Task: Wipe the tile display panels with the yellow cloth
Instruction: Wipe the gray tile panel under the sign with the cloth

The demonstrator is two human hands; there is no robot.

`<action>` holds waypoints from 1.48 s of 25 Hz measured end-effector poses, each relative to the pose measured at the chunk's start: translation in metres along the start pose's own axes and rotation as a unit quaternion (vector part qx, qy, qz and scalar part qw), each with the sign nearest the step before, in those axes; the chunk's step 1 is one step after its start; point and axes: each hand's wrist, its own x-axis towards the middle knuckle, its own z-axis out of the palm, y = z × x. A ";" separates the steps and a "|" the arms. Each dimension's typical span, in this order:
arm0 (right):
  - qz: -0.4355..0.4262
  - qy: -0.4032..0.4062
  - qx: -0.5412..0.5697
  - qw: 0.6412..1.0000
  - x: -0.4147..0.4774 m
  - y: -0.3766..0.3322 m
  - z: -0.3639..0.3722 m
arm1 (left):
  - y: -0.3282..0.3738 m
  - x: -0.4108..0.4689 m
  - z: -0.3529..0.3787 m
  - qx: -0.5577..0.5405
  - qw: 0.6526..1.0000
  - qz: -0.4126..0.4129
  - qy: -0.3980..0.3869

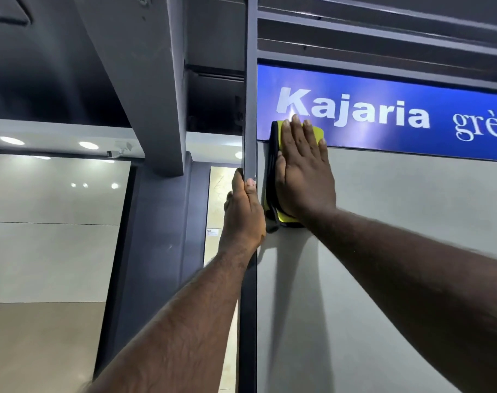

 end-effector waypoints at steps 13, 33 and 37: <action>-0.210 -0.027 -0.027 0.977 -0.009 0.043 -0.010 | -0.004 -0.002 0.001 0.020 1.000 0.017 0.000; -0.086 -0.014 -0.018 0.996 -0.024 0.073 -0.015 | -0.010 0.001 0.003 0.027 0.999 0.029 0.017; -0.008 0.003 0.004 1.000 -0.022 0.082 -0.022 | -0.008 0.000 0.004 0.025 0.999 0.022 0.010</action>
